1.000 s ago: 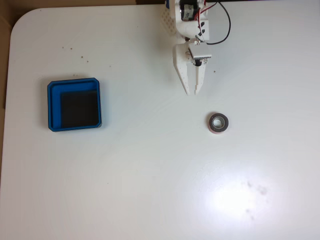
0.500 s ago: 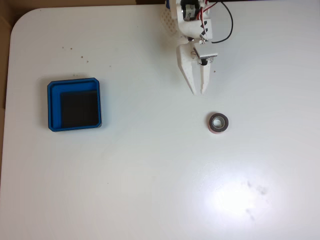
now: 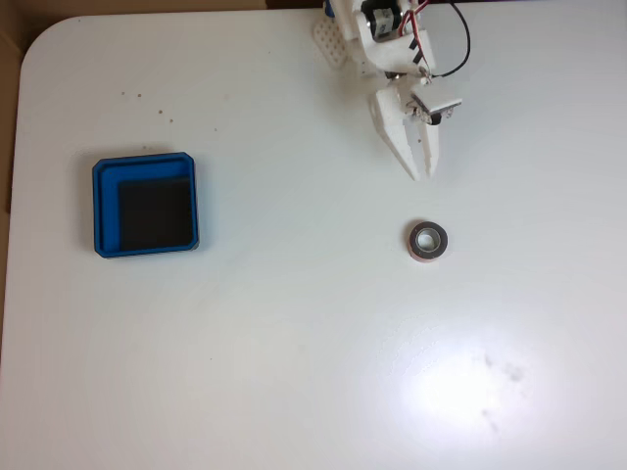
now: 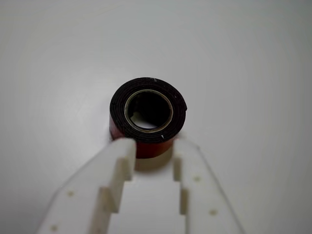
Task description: Pick the red roll and drop it in the blue box
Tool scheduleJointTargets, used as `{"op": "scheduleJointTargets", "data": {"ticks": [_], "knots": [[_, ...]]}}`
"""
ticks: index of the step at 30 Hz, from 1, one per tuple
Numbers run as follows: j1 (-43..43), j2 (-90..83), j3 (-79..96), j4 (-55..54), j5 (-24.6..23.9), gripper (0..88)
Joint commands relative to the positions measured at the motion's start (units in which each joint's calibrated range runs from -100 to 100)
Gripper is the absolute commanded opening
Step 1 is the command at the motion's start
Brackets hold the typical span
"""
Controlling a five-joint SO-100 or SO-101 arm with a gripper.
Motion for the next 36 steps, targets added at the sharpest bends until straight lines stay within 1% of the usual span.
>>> {"op": "scheduleJointTargets", "data": {"ticks": [1, 14, 17, 24, 27, 30, 36], "knots": [[-0.28, 9.47, -6.74, -0.8, -0.32, 1.5], [-0.19, 40.08, -40.88, 0.44, 0.2, 1.5], [-0.09, 46.43, -49.24, 6.29, 0.29, 1.5], [0.01, 60.98, -67.93, 29.64, 0.12, 1.5], [1.48, 67.0, -73.14, 36.66, -0.15, 1.5], [2.94, 71.93, -76.46, 39.87, 0.12, 1.5], [3.04, 80.79, -82.03, 39.71, 0.12, 1.7]]}}
